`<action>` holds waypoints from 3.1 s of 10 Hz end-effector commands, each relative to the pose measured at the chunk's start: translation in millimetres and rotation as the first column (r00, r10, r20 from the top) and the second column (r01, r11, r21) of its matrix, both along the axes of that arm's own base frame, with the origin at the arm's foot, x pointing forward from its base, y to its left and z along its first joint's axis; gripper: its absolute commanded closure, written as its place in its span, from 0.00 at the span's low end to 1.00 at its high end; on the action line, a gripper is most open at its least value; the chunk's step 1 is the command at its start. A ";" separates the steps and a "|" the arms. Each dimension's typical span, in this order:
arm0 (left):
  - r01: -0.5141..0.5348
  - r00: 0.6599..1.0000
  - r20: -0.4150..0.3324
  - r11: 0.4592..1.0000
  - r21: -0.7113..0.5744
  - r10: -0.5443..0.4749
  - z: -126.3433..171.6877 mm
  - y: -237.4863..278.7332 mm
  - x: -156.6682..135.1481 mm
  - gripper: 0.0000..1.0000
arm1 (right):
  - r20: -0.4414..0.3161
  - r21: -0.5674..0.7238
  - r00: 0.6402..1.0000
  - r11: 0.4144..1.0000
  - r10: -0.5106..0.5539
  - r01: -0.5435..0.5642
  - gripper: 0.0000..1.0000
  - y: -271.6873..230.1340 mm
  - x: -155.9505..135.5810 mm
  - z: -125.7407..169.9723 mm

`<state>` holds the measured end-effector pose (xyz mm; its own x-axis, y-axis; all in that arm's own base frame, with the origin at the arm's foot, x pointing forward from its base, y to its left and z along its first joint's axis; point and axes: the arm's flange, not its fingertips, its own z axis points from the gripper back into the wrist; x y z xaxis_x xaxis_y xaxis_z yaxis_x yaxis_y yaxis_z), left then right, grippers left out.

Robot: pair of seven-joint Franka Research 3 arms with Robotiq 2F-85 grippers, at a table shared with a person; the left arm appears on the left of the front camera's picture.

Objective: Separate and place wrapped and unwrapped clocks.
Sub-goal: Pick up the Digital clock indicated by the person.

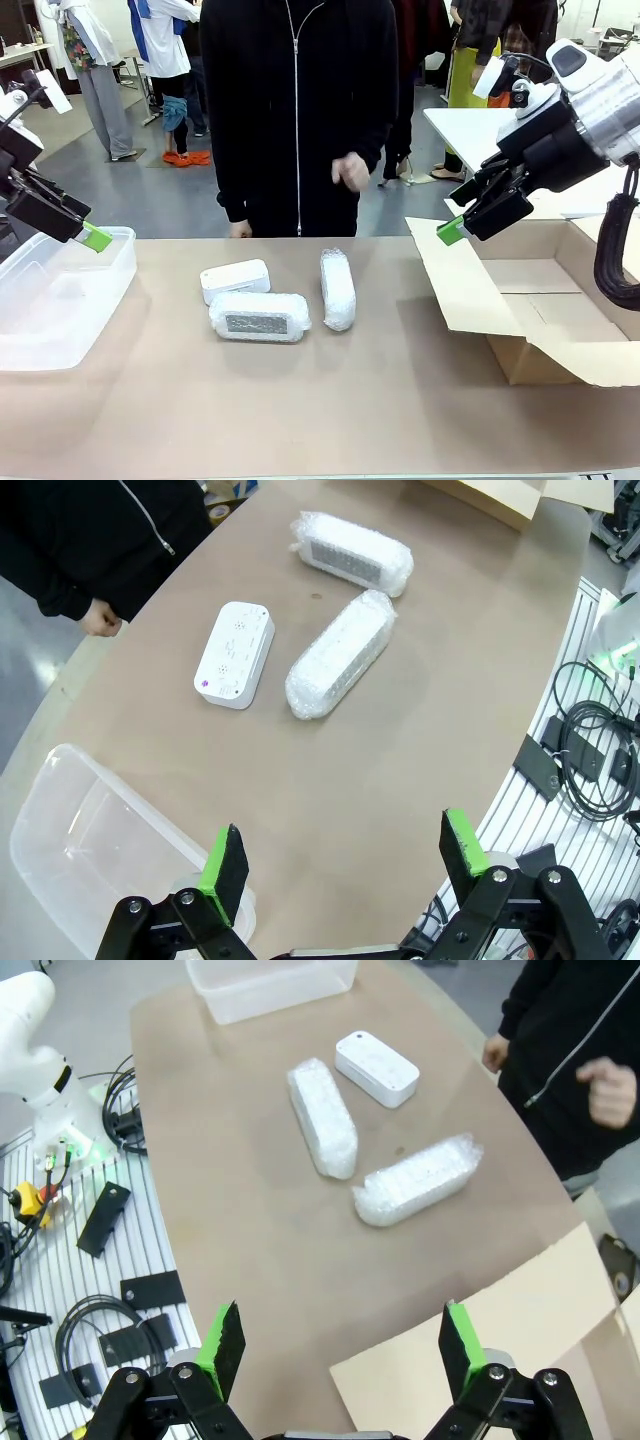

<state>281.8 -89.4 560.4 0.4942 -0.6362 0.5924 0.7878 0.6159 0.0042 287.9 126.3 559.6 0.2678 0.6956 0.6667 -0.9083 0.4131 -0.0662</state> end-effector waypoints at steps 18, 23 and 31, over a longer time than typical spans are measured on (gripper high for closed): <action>0.000 1.000 0.000 1.000 -0.009 0.000 1.0 0.4 -1.1 0.00 | -0.009 0.015 1.000 1.000 0.014 -0.014 0.00 -0.4 -0.6 0.0; 0.000 1.000 0.000 1.000 -0.009 0.000 1.0 0.4 -1.1 0.00 | -0.009 0.015 1.000 1.000 0.014 -0.014 0.00 -0.4 -0.6 0.0; 0.000 1.000 0.000 1.000 -0.009 0.000 1.0 0.4 -1.1 0.00 | -0.284 -0.227 0.668 0.725 -0.688 0.650 0.00 159.5 75.3 -13.0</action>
<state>281.0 -90.1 561.3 0.4923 -0.6375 0.5926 0.7877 0.6160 0.0083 356.6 271.0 545.4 0.8279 0.3872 0.4058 -0.4821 0.8611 0.1618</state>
